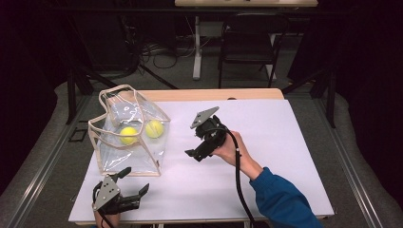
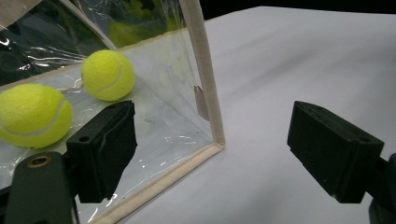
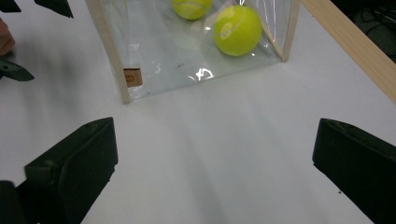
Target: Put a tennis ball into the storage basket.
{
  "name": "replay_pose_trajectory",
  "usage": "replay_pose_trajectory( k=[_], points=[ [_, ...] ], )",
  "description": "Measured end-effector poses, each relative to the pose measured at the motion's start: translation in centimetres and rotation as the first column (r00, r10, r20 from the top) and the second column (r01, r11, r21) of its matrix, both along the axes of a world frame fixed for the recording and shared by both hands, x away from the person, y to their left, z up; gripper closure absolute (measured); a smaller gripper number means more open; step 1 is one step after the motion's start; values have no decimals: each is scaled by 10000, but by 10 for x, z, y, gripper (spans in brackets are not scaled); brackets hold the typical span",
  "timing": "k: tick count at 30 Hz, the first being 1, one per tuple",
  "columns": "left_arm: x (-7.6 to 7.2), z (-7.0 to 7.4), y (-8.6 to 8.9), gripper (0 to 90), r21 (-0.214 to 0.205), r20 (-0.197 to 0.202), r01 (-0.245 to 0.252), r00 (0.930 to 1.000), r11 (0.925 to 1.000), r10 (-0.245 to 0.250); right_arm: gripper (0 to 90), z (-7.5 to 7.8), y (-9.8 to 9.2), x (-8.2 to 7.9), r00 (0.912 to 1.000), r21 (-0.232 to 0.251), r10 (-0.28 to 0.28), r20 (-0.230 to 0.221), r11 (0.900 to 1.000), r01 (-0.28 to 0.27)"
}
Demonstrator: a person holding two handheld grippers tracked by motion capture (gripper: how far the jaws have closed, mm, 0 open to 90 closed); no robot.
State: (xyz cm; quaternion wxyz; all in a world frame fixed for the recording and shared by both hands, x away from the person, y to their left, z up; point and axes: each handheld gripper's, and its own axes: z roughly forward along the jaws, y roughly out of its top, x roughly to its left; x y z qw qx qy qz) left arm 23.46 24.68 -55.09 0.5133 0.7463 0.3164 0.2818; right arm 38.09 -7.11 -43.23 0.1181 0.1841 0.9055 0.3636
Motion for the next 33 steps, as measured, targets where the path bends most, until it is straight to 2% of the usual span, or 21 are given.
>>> replay_pose_trajectory(
  k=[17, 23, 33],
  points=[
    [1, -1, -1, 160, -19, -71, 6, 10000, 10000, -6, 0, -18, -31, -13, 9994, -330, -334, -67, 9989, 331],
    [0, 0, -1, 160, -1, -55, -20, 10000, 10000, 20, 0, -30, -42, -17, 9982, -386, -586, -112, 9976, 582],
    [0, -1, -1, 160, -25, -74, -31, 10000, 10000, 30, 0, -47, -62, -23, 9954, -269, -921, -271, 9955, 914]
  ],
)
